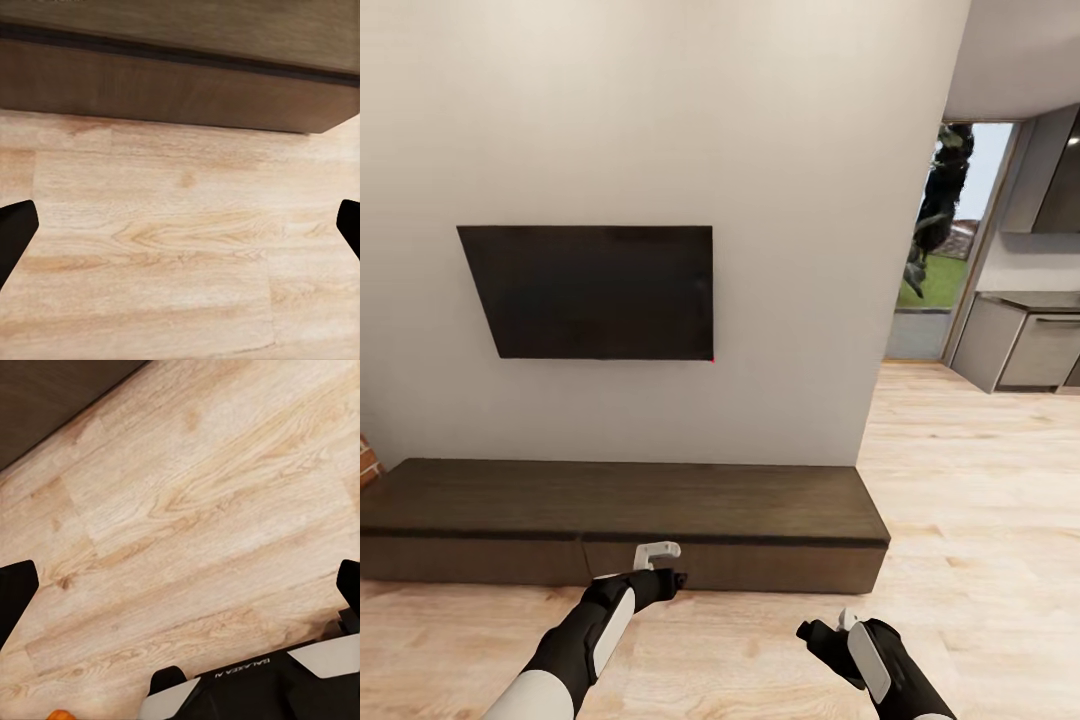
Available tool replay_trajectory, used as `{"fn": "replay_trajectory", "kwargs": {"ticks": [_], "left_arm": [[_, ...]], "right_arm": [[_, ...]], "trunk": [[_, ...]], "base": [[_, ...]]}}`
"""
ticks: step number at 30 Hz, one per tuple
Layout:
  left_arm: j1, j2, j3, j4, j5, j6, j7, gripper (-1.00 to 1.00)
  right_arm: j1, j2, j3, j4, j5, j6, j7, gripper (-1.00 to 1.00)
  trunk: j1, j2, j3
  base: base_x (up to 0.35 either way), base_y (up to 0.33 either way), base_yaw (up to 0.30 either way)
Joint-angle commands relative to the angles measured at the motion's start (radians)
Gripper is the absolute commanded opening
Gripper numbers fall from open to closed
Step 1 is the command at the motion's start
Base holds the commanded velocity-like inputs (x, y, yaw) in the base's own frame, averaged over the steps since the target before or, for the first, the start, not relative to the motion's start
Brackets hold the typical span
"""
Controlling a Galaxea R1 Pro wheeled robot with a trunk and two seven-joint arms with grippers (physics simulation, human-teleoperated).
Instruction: Place each of the two pumpkins and all three candles from the living room inside a cabinet in the living room (use any cabinet), then make sure every cabinet is closed, and position the cauldron so it is next to a table in the living room.
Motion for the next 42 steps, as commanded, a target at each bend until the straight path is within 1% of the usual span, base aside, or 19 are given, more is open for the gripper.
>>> {"fn": "replay_trajectory", "kwargs": {"ticks": [1,6,8,10,13,15,17,21,33,34,39,42], "left_arm": [[-0.001,0.0,-0.001,-0.001,0.009,0.006,0.002,1.0],[-0.001,0.0,-0.001,-0.002,0.009,0.006,0.001,1.0],[-0.012,0.012,0.01,0.01,0.01,0.017,-0.01,1.0],[-0.023,0.02,0.021,0.021,0.01,0.028,-0.021,1.0],[-0.039,0.02,0.038,0.034,0.01,0.045,-0.038,1.0],[-0.039,0.02,0.049,0.034,0.01,0.056,-0.049,1.0],[-0.039,0.02,0.05,0.034,0.01,0.068,-0.06,1.0],[-0.039,0.02,0.05,0.034,0.01,0.09,-0.083,1.0],[-0.038,0.02,0.051,0.035,0.01,0.157,-0.15,1.0],[-0.044,0.026,0.049,0.034,0.008,0.163,-0.156,1.0],[-0.072,0.054,0.039,0.01,-0.004,0.191,-0.184,1.0],[-0.083,0.059,0.034,-0.007,-0.006,0.208,-0.2,1.0]], "right_arm": [[-0.001,0.001,-0.003,-0.002,-0.011,0.004,-0.008,1.0],[-0.001,0.001,-0.003,-0.001,-0.009,-0.001,-0.008,1.0],[0.011,0.012,0.009,0.009,0.002,-0.012,0.004,1.0],[0.016,0.012,0.02,0.008,0.012,-0.023,0.015,1.0],[0.016,0.012,0.037,0.008,0.029,-0.04,0.032,1.0],[0.016,0.012,0.048,0.008,0.04,-0.051,0.043,1.0],[0.016,0.012,0.059,0.008,0.051,-0.063,0.054,1.0],[0.016,0.012,0.077,0.008,0.053,-0.085,0.076,1.0],[0.017,0.013,0.079,0.008,0.053,-0.152,0.144,1.0],[0.022,0.007,0.073,0.006,0.047,-0.158,0.149,1.0],[-0.004,-0.022,0.045,-0.003,0.02,-0.186,0.177,1.0],[-0.021,-0.039,0.028,-0.004,0.004,-0.203,0.194,1.0]], "trunk": [[0.004,-0.009,-0.005],[0.024,-0.044,-0.021],[0.024,-0.044,-0.021],[0.024,-0.044,-0.021],[0.024,-0.044,-0.021],[0.024,-0.044,-0.021],[0.024,-0.044,-0.021],[0.024,-0.044,-0.021],[0.024,-0.044,-0.021],[0.024,-0.044,-0.021],[0.024,-0.044,-0.021],[0.024,-0.044,-0.021]], "base": [[0.0,0.0,0.0],[0.0,0.0,0.0],[0.0,0.0,0.0],[0.0,0.0,0.0],[0.0,0.0,0.0],[0.0,0.0,0.0],[0.0,0.0,0.0],[0.0,0.0,0.0],[0.0,0.0,0.0],[0.0,0.0,0.0],[0.0,0.0,0.0],[0.0,0.0,0.0]]}}
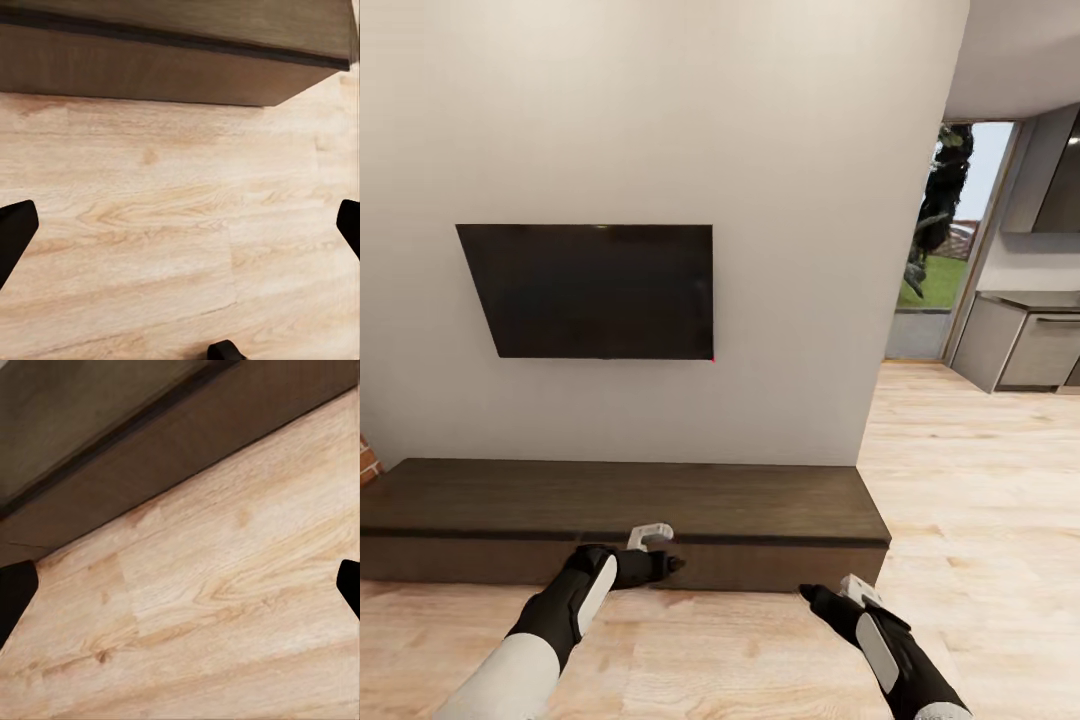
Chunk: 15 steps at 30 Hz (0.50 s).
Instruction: Place each of the two pumpkins and all three candles from the living room inside a cabinet in the living room (use any cabinet), then make sure every cabinet is closed, and position the cauldron so it is next to a table in the living room.
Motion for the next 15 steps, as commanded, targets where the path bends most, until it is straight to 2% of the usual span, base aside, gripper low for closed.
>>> {"fn": "replay_trajectory", "kwargs": {"ticks": [1,3,4,5,7,15], "left_arm": [[-0.001,0.001,-0.002,-0.007,0.01,0.012,-0.002,1.0],[-0.002,0.001,-0.001,-0.018,0.011,0.023,-0.013,1.0],[-0.002,0.001,-0.001,-0.062,0.011,0.267,-0.945,1.0],[-0.002,0.001,-0.001,-0.069,0.012,0.271,-0.933,1.0],[-0.003,0.002,0.0,-0.073,0.012,0.273,-0.925,1.0],[-0.003,0.002,-0.006,-0.08,0.011,0.276,-0.909,1.0]], "right_arm": [[-0.007,-0.004,-0.013,-0.002,-0.008,0.001,0.01,1.0],[-0.018,-0.016,-0.024,-0.001,-0.019,-0.006,0.021,1.0],[-0.037,-0.053,-0.31,-0.001,-0.103,-0.006,0.528,1.0],[-0.039,-0.056,-0.331,0.0,-0.105,0.0,0.523,1.0],[-0.041,-0.059,-0.345,0.0,-0.107,0.004,0.52,1.0],[-0.044,-0.066,-0.367,-0.001,-0.11,0.009,0.52,1.0]], "trunk": [[0.0,-0.002,-0.002],[0.0,-0.002,-0.002],[0.0,-0.002,-0.002],[0.0,-0.002,-0.002],[0.008,-0.016,-0.008],[0.039,-0.072,-0.033]], "base": [[0.0,0.0,0.0],[0.0,0.0,0.0],[0.0,0.0,0.0],[0.0,0.0,0.0],[0.0,0.0,0.0],[0.0,0.0,0.0]]}}
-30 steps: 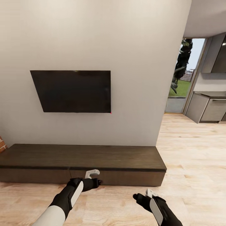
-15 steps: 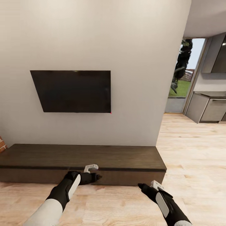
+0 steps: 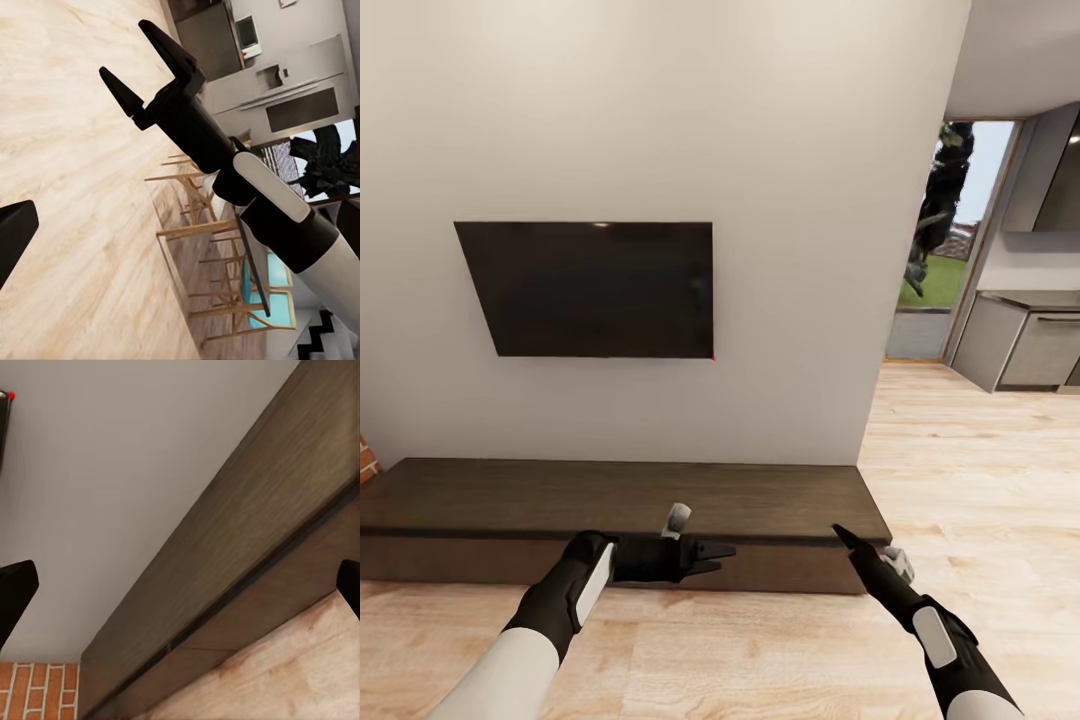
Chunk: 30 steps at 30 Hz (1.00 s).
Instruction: Place each of the two pumpkins and all three candles from the living room inside a cabinet in the living room (use any cabinet), then make sure every cabinet is closed, and position the cauldron so it is next to a table in the living room.
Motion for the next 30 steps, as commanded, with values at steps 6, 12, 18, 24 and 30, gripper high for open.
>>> {"fn": "replay_trajectory", "kwargs": {"ticks": [6,12,18,24,30], "left_arm": [[-0.001,0.001,-0.003,-0.001,0.003,0.007,0.001,1.0],[-0.002,0.002,-0.003,-0.001,0.002,0.008,0.002,1.0],[-0.003,0.003,0.0,0.004,0.0,0.007,0.021,1.0],[-0.004,-0.001,0.007,0.003,0.002,0.005,0.232,1.0],[-0.005,-0.009,0.012,0.001,0.01,-0.005,0.519,1.0]], "right_arm": [[0.0,0.0,-0.006,-0.007,-0.007,0.006,0.008,1.0],[0.0,0.0,-0.007,-0.015,-0.006,0.0,0.009,1.0],[-0.002,0.002,-0.007,-0.018,-0.006,-0.003,0.006,1.0],[-0.002,0.002,-0.006,-0.019,-0.006,-0.004,0.005,1.0],[-0.002,0.003,-0.006,-0.018,-0.006,-0.004,0.004,1.0]], "trunk": [[0.023,-0.044,-0.021],[0.046,-0.086,-0.04],[0.069,-0.128,-0.058],[0.092,-0.17,-0.077],[0.115,-0.212,-0.096]], "base": [[0.0,0.0,0.0],[0.0,0.0,0.0],[0.0,0.0,0.0],[0.0,0.0,0.0],[0.0,0.0,0.0]]}}
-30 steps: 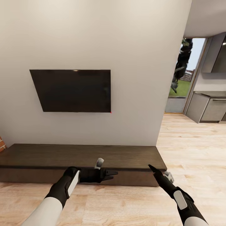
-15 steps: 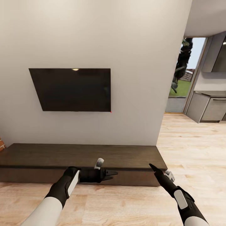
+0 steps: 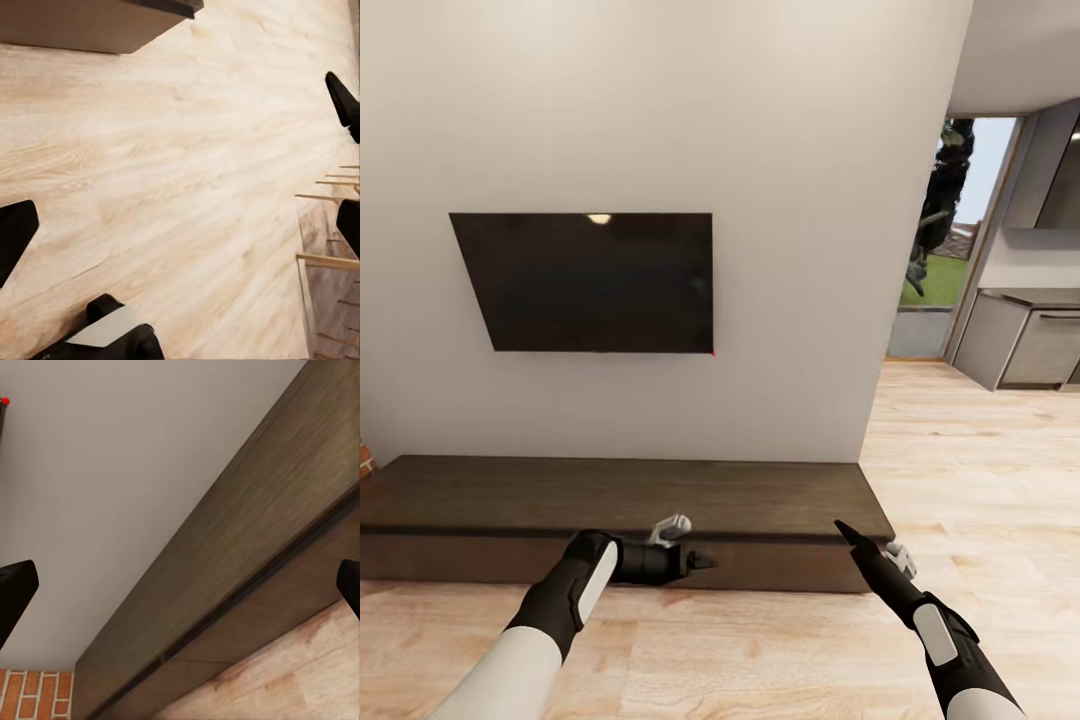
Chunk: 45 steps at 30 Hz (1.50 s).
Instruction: Place each of the two pumpkins and all three candles from the living room inside a cabinet in the living room (use any cabinet), then make sure every cabinet is closed, and position the cauldron so it is next to a table in the living room.
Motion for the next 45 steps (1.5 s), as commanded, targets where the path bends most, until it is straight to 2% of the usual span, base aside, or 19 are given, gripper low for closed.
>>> {"fn": "replay_trajectory", "kwargs": {"ticks": [1,6,8,12,31,36,40,42,45], "left_arm": [[-0.001,-0.001,-0.001,-0.001,0.011,0.006,0.04,1.0],[-0.001,-0.011,0.0,-0.001,0.014,-0.035,0.197,1.0],[-0.001,-0.013,0.0,-0.001,0.015,-0.046,0.23,1.0],[-0.001,-0.014,0.0,-0.002,0.016,-0.054,0.253,1.0],[-0.001,-0.013,0.0,-0.024,0.017,-0.057,0.261,1.0],[0.001,-0.009,0.0,-0.099,0.018,-0.049,0.256,1.0],[0.002,-0.005,-0.001,-0.211,0.025,-0.023,0.252,1.0],[0.003,-0.004,-0.002,-0.28,0.048,-0.012,0.247,1.0],[0.007,-0.003,-0.005,-0.355,0.107,0.007,0.238,1.0]], "right_arm": [[-0.001,0.0,-0.004,0.0,-0.007,0.009,0.002,1.0],[-0.001,0.0,-0.004,0.0,-0.008,0.008,-0.002,1.0],[-0.002,0.0,-0.004,0.0,-0.007,0.009,-0.003,1.0],[-0.006,0.0,-0.004,-0.001,-0.007,0.009,-0.006,1.0],[-0.007,0.001,-0.002,-0.001,-0.007,0.008,-0.007,1.0],[-0.007,0.002,-0.002,-0.001,-0.007,0.008,-0.006,1.0],[-0.007,0.001,-0.002,-0.001,-0.007,0.007,-0.006,1.0],[-0.007,0.002,-0.002,-0.001,-0.007,0.007,-0.004,1.0],[-0.007,0.002,-0.002,-0.001,-0.007,0.007,-0.004,1.0]], "trunk": [[0.004,-0.008,-0.005],[0.023,-0.043,-0.02],[0.031,-0.057,-0.027],[0.046,-0.085,-0.039],[0.119,-0.218,-0.099],[0.138,-0.253,-0.114],[0.154,-0.281,-0.127],[0.161,-0.295,-0.133],[0.173,-0.316,-0.143]], "base": [[0.0,0.0,0.0],[0.0,0.0,0.0],[0.0,0.0,0.0],[0.0,0.0,0.0],[0.0,0.0,0.0],[0.0,0.0,0.0],[0.0,0.0,0.0],[0.0,0.0,0.0],[0.0,0.0,0.0]]}}
